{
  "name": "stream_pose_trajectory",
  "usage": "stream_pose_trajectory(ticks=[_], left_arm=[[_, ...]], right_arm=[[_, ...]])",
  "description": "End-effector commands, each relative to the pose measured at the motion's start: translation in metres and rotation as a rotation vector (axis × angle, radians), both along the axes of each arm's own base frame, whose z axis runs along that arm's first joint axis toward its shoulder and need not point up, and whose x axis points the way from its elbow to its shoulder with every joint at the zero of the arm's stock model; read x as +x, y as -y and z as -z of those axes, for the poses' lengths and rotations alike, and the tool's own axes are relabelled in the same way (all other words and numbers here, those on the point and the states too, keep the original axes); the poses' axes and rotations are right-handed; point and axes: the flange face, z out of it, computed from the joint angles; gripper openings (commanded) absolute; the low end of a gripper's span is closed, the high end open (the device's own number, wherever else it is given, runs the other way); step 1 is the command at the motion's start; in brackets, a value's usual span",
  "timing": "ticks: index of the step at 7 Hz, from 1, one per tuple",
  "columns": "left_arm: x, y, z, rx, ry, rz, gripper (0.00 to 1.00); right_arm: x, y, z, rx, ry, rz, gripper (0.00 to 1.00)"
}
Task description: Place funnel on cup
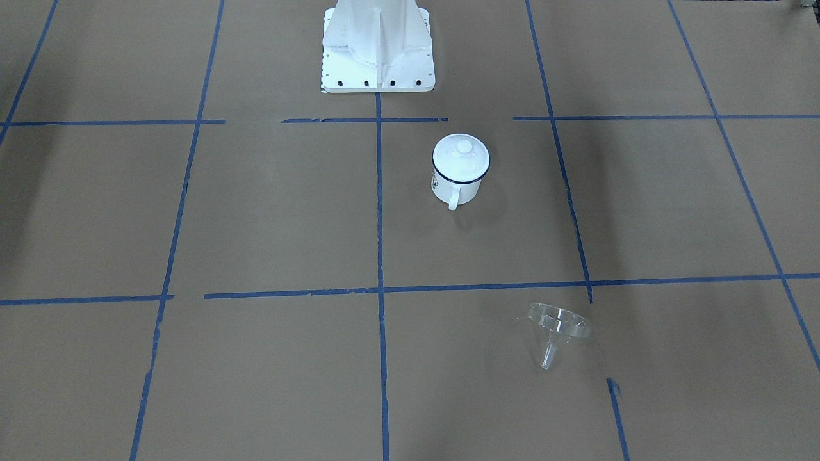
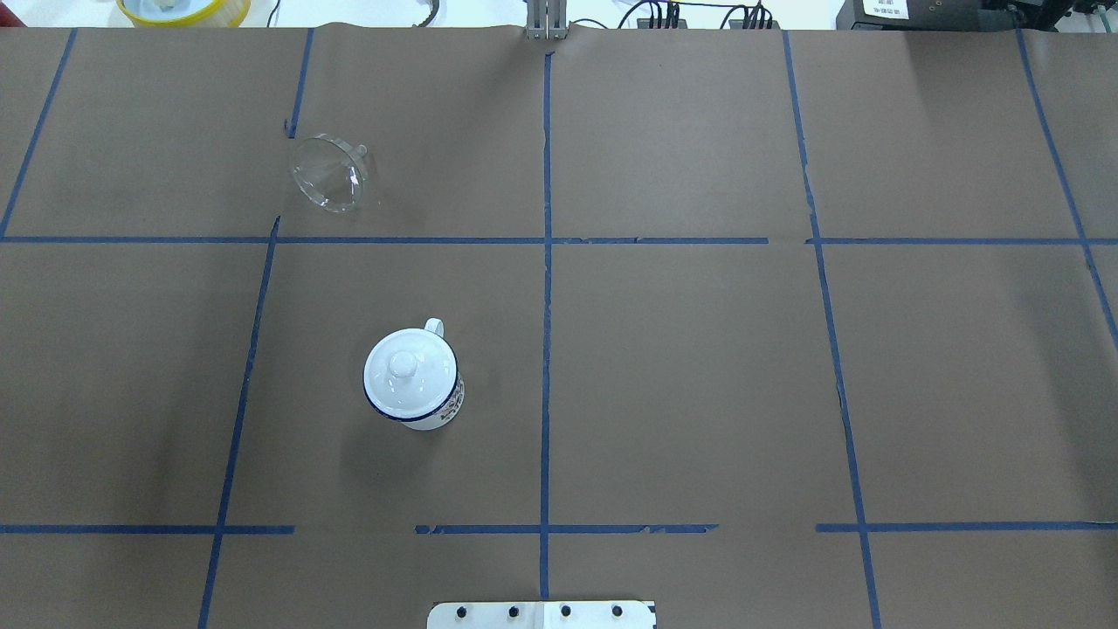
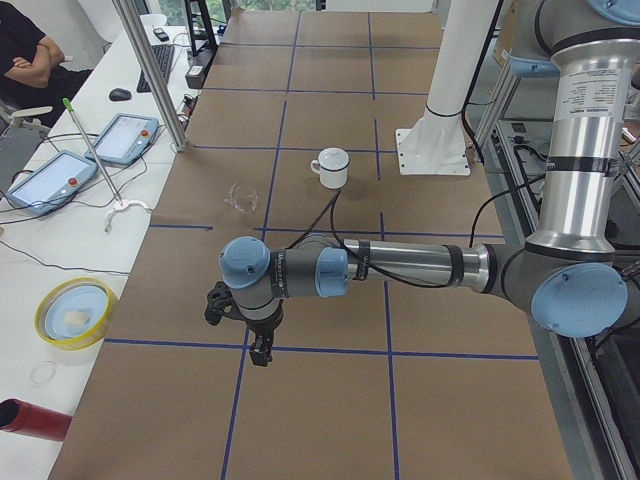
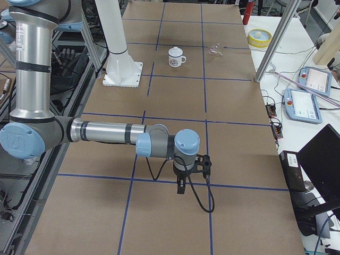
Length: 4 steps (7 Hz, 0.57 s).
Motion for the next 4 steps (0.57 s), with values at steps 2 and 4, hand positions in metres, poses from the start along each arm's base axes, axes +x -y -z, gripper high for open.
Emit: stream_pose_trajectory(ticks=[2,4], left_arm=[[0.001,0.008,0.007,0.012,0.0,0.001,1.0],[0.012,0.061,0.085,0.17,0.002,-0.015,1.0]], right_arm=[[0.0,0.0,0.0,0.0,0.0,0.0,1.0],[0.0,0.0,0.0,0.0,0.0,0.0,1.0]])
